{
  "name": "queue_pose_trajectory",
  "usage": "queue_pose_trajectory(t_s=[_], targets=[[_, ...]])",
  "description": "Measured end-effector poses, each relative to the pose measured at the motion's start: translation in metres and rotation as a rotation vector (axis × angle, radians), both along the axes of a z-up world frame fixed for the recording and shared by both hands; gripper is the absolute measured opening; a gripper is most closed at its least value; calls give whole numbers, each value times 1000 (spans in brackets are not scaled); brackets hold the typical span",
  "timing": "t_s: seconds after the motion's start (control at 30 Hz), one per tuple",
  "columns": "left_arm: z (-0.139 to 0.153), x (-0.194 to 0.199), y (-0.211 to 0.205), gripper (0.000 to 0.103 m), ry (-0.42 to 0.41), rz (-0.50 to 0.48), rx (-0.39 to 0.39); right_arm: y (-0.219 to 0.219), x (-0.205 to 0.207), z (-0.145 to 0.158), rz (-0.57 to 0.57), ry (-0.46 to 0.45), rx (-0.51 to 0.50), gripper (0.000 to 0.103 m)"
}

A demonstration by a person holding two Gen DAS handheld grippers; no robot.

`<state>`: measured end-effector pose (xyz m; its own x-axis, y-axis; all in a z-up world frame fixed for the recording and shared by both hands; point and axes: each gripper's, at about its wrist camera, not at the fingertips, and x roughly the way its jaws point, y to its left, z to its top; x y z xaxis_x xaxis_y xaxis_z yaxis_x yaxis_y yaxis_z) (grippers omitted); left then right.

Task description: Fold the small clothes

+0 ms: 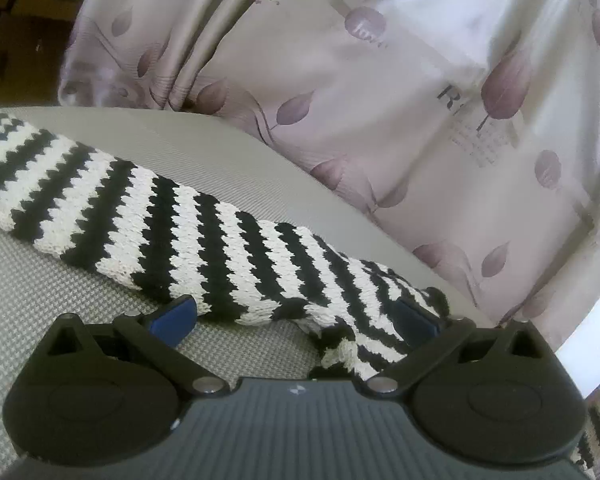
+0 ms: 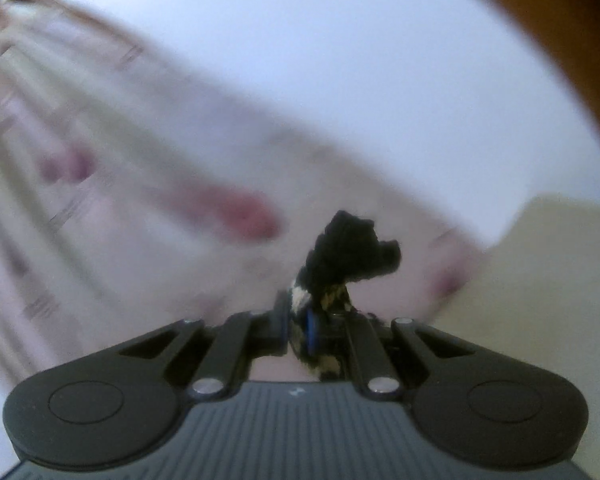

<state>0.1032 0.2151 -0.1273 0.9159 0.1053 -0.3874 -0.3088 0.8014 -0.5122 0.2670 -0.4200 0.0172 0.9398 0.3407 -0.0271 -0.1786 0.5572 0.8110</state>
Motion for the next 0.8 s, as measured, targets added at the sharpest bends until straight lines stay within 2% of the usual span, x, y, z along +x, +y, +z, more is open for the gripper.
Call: queue_pose_trajectory(t_s=[0.17, 0.33, 0.47, 0.57, 0.63, 0.73, 0.8], targets=[[-1, -1, 3, 102, -15, -20, -18, 131, 19, -6, 204, -18, -45, 9], [-4, -1, 7, 102, -21, -24, -56, 239, 30, -57, 356, 88, -89, 9], [0, 5, 5, 102, 0, -44, -47, 298, 41, -104, 421, 195, -169, 9], [9, 9, 2, 102, -6, -67, -43, 321, 40, -133, 511, 230, -214, 12], [18, 14, -2, 102, -17, -95, -63, 328, 37, -142, 562, 259, -219, 15], [35, 26, -13, 102, -30, -154, -78, 304, 36, -136, 586, 232, -220, 27], [44, 40, -26, 102, -32, -211, -61, 266, 35, -117, 551, 184, -205, 34]])
